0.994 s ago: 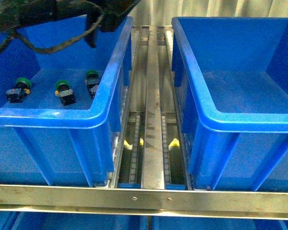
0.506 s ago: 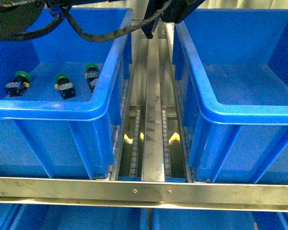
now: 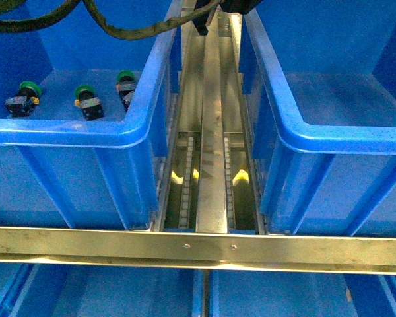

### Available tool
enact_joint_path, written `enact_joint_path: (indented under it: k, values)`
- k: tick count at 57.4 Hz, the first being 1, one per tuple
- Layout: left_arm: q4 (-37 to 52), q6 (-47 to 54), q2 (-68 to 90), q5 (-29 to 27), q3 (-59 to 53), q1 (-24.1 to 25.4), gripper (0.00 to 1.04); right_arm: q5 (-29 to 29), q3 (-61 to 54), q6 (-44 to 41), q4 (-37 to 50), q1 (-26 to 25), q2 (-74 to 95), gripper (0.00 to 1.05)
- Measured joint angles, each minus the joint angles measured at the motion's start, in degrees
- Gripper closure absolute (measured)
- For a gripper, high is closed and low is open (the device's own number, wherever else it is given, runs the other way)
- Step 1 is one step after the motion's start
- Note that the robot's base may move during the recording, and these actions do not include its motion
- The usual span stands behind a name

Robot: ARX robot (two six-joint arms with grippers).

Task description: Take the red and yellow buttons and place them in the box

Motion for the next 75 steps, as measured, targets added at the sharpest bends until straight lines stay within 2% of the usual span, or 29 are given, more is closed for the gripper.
enact_joint_path:
  k: [5, 7, 13, 19, 23, 30, 37, 56, 75]
  values:
    - [2.3, -0.9, 0.2, -0.9, 0.0, 0.4, 0.72, 1.9, 1.8, 18.5, 3.8, 0.6, 3.8, 0.06]
    - [3.0, -1.3, 0.3, -1.1, 0.0, 0.5, 0.72, 3.9, 1.7, 29.0, 7.2, 2.5, 5.8, 0.06]
    - [4.1, -2.5, 1.0, -1.2, 0.0, 0.4, 0.72, 10.5, 1.7, 49.5, 14.3, 8.9, 10.8, 0.06]
    - [4.9, -3.4, 2.1, -1.3, 0.1, 0.4, 0.72, 15.2, 2.0, 62.4, 19.8, 16.5, 17.5, 0.06]
    - [4.9, -3.7, 2.9, -1.2, 0.6, 0.2, 0.72, 17.1, 3.0, 67.5, 23.3, 20.6, 22.3, 0.06]
    - [4.4, -4.0, 4.1, -0.9, 1.8, -0.2, 0.72, 19.5, 5.0, 70.6, 29.4, 24.5, 28.5, 0.06]
    - [4.4, -4.6, 4.5, -0.8, 2.8, -0.3, 0.72, 21.1, 7.7, 73.0, 33.6, 25.9, 33.5, 0.06]
    - [6.0, -6.4, 4.5, -0.8, 3.3, -0.3, 0.72, 22.4, 9.6, 73.6, 35.9, 28.6, 42.0, 0.06]
    - [6.4, -7.4, 4.3, -1.1, 3.3, -1.3, 0.72, 22.8, 11.8, 73.6, 37.1, 28.6, 43.3, 0.06]
